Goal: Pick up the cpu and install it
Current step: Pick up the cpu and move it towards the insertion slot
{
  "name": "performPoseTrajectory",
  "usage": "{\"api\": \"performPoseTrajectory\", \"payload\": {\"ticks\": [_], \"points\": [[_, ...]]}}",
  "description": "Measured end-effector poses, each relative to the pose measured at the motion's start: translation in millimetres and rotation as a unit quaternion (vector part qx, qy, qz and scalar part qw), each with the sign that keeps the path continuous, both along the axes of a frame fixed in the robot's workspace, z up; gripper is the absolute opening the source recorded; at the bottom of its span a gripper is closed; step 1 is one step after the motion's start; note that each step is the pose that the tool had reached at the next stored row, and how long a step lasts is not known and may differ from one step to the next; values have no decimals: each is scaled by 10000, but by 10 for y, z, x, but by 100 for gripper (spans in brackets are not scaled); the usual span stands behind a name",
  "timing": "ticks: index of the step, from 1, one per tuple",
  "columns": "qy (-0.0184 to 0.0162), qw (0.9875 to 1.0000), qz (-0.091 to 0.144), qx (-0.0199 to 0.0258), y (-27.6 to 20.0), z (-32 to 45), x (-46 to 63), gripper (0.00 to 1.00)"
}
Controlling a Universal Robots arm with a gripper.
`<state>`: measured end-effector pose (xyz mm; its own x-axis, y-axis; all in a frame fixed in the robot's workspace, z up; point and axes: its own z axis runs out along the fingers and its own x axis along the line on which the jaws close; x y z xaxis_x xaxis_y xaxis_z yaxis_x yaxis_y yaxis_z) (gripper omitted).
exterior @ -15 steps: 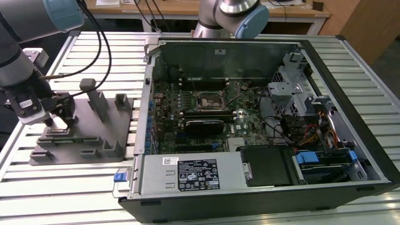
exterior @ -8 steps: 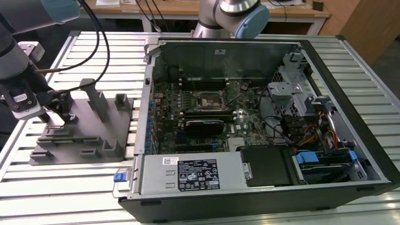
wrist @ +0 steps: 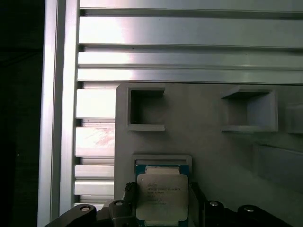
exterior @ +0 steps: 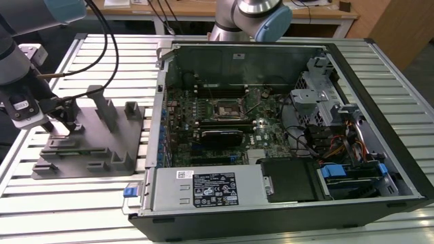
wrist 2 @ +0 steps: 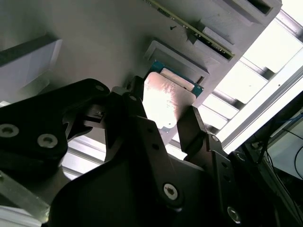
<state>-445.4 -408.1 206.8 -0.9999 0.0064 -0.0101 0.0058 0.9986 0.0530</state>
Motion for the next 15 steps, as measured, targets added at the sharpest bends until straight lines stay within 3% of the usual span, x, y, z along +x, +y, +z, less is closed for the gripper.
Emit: {"api": "performPoseTrajectory", "payload": {"ticks": [15], "points": [[-1,10000,0,0,0,68,-1,53]]}}
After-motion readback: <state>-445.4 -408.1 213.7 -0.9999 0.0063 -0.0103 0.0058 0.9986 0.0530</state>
